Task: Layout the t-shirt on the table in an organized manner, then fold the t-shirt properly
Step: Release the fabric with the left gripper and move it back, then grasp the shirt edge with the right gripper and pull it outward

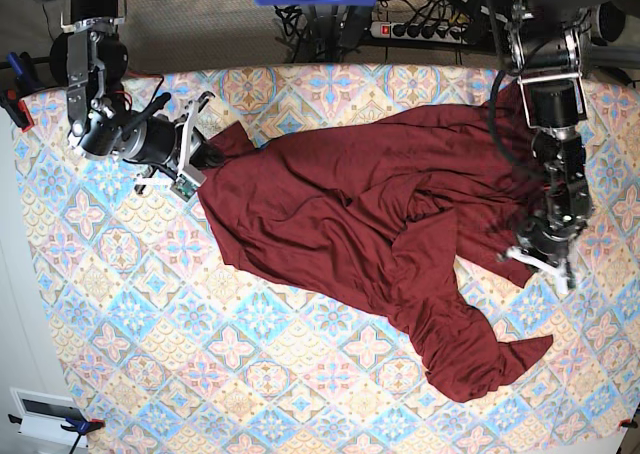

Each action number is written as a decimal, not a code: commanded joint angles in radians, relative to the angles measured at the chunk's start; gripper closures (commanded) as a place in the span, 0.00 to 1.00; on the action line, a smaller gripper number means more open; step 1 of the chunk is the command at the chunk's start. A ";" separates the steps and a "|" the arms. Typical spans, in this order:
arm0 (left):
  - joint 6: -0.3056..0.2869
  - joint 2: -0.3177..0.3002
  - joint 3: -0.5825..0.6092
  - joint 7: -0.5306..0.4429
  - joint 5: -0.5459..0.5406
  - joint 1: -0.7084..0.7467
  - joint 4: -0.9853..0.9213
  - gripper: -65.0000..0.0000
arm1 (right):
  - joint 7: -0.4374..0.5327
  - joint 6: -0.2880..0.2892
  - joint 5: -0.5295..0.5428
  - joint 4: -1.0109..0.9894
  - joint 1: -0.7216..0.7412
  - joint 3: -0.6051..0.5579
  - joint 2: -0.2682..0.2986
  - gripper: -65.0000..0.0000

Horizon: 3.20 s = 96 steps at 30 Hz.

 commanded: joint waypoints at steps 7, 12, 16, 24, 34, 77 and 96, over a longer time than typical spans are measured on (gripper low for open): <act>0.002 -0.093 -0.028 -0.079 0.059 -0.187 -0.148 0.95 | 0.018 0.002 0.016 0.015 0.008 0.005 0.011 1.00; 0.002 -0.139 -0.025 -0.206 0.107 -0.304 -0.343 0.95 | 0.018 0.002 0.016 0.015 0.008 0.005 0.011 1.00; 0.011 -0.164 -0.031 -0.287 0.181 -0.384 -0.429 0.95 | 0.016 0.002 0.016 0.015 0.008 0.005 0.011 1.00; 0.051 -0.299 -0.034 -0.329 0.207 -0.405 -0.432 0.95 | 0.018 0.002 0.016 0.015 0.008 0.011 0.011 1.00; 0.023 -0.304 -0.031 -0.174 0.130 -0.233 -0.267 0.95 | 0.022 0.002 -0.004 -0.007 0.181 0.003 0.011 0.90; 0.008 0.020 -0.062 0.133 -0.069 0.264 0.381 0.69 | 0.519 0.002 -0.324 -0.990 0.781 -0.368 -0.088 0.63; 0.008 0.028 -0.062 0.133 -0.069 0.265 0.378 0.69 | 0.519 0.002 -0.324 -1.033 0.728 -0.474 -0.091 0.57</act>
